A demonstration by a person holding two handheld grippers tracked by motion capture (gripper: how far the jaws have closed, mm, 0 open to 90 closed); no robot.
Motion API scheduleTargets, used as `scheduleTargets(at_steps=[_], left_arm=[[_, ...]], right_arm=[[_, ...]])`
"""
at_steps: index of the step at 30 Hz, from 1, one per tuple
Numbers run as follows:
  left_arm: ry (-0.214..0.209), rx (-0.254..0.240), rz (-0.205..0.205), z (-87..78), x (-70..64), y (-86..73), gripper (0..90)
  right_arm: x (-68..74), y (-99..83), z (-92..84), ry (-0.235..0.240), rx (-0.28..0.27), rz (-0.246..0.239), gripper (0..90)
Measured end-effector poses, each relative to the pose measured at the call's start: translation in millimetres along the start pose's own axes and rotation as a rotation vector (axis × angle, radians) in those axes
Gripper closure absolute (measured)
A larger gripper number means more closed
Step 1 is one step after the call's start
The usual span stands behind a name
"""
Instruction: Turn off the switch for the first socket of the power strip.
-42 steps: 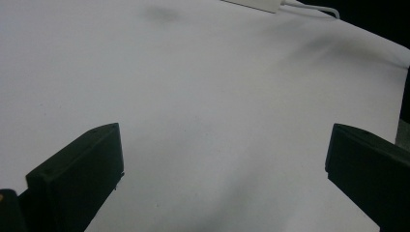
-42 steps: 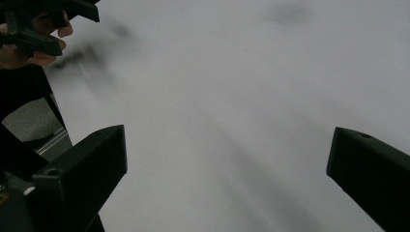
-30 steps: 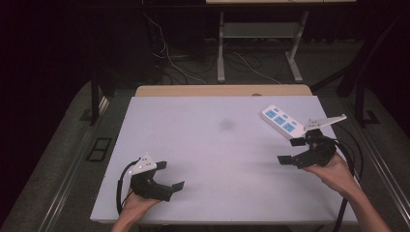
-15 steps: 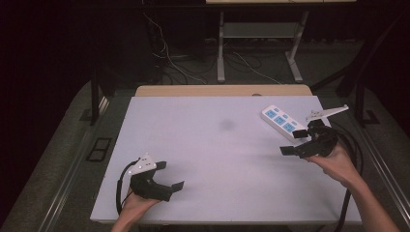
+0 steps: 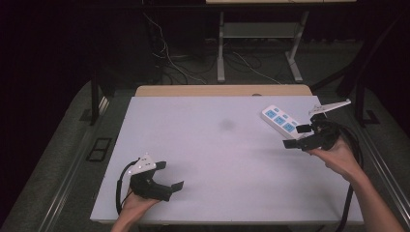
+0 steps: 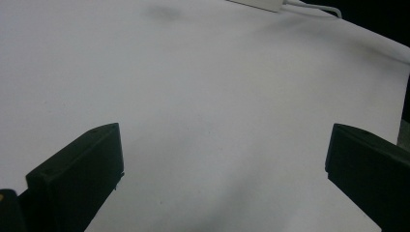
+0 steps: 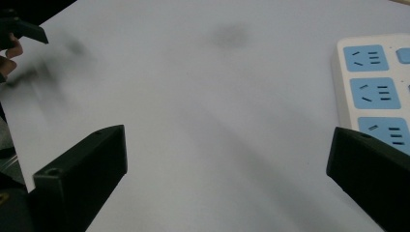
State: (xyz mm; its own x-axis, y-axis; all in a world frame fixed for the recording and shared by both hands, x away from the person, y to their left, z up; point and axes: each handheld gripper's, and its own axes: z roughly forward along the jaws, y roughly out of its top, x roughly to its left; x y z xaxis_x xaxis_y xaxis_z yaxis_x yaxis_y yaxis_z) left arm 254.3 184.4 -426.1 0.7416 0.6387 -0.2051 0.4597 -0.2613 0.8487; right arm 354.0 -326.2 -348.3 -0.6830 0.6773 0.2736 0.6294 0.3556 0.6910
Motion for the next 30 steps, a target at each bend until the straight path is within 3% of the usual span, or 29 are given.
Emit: scheduleTargets(at_steps=[30], left_arm=[[-0.001,0.002,-0.002,-0.1,1.1,-0.4,0.0]], right_arm=[[-37.6,30.5,0.3,-0.077,0.000,0.044,0.7]])
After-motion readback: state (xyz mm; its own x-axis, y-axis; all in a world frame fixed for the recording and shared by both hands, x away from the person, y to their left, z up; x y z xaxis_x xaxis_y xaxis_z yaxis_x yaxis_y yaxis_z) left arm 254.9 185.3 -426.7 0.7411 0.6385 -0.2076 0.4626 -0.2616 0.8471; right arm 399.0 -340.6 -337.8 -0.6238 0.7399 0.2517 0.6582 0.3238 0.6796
